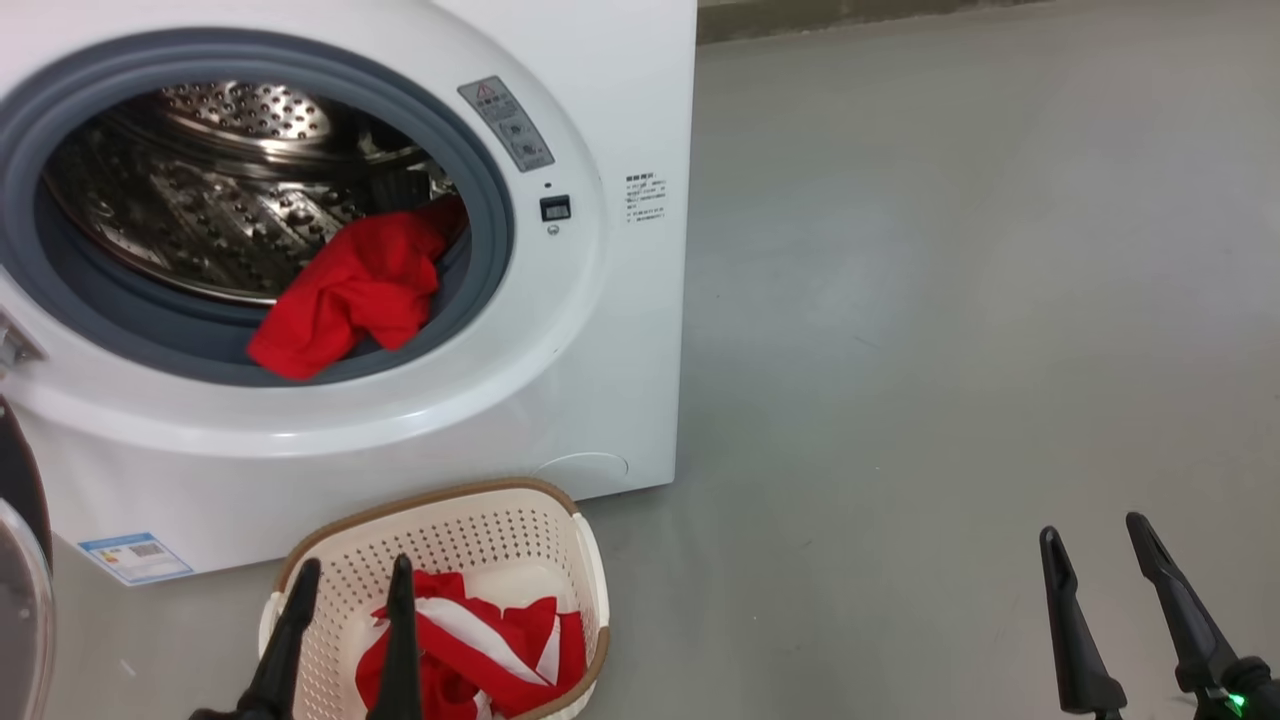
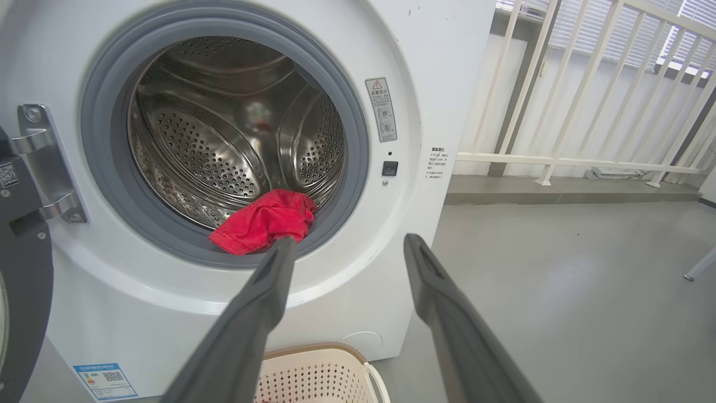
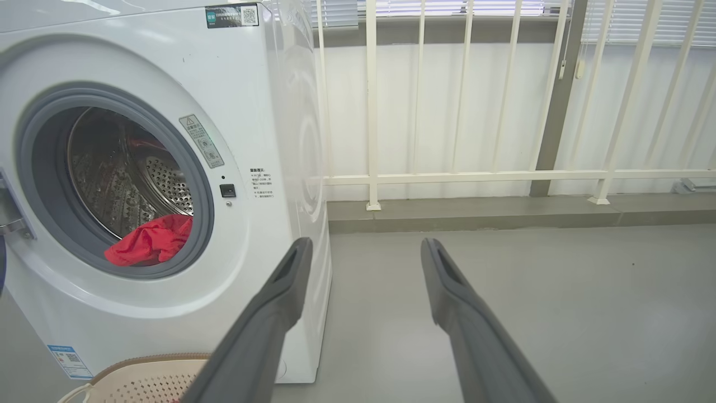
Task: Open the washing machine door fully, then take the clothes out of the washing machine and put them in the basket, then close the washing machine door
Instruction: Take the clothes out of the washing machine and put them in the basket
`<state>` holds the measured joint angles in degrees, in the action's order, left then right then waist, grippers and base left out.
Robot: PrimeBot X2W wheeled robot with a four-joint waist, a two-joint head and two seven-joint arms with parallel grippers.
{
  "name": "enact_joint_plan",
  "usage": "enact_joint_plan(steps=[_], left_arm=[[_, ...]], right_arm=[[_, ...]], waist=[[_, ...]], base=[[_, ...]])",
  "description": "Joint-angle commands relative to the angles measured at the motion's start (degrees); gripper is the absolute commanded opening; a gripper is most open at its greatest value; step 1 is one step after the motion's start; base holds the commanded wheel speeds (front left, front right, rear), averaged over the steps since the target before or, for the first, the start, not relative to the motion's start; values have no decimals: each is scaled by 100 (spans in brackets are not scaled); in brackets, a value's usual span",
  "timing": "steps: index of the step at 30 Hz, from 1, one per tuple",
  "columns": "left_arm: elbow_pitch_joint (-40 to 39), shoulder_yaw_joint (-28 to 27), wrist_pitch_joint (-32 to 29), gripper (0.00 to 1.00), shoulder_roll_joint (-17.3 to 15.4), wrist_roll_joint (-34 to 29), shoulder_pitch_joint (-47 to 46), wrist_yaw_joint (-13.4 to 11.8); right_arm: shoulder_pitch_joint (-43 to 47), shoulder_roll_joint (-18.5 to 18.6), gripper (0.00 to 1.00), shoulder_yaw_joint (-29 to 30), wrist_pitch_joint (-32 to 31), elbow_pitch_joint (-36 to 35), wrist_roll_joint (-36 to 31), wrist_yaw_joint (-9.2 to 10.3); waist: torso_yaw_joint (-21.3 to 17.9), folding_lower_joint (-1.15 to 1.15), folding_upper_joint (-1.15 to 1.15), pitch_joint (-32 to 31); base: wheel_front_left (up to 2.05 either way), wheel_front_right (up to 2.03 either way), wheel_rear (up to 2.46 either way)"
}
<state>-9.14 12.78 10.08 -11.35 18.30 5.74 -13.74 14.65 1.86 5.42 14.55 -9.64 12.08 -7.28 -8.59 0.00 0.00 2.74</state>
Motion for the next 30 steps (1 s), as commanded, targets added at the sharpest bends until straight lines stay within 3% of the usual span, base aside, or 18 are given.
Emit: enact_joint_plan(steps=[1,9,30], left_arm=[[-211,-202,-20,100,-72,-75,-39,-90],[-369,-235,-136,100,-85,-117,117,-270],[-369,-256,-150,100,-131,-38,107,-326]], right_arm=[[-22,101,100,-73,-17,-187,-50,-21],[60,101,100,-14,-24,-295,-57,-21],[-40,101,100,-61,-2,-307,-46,-21]], waist=[[-13,0,0,-47],[-15,0,0,-16],[45,0,0,145]], base=[[0,0,0],[0,0,0],[0,0,0]])
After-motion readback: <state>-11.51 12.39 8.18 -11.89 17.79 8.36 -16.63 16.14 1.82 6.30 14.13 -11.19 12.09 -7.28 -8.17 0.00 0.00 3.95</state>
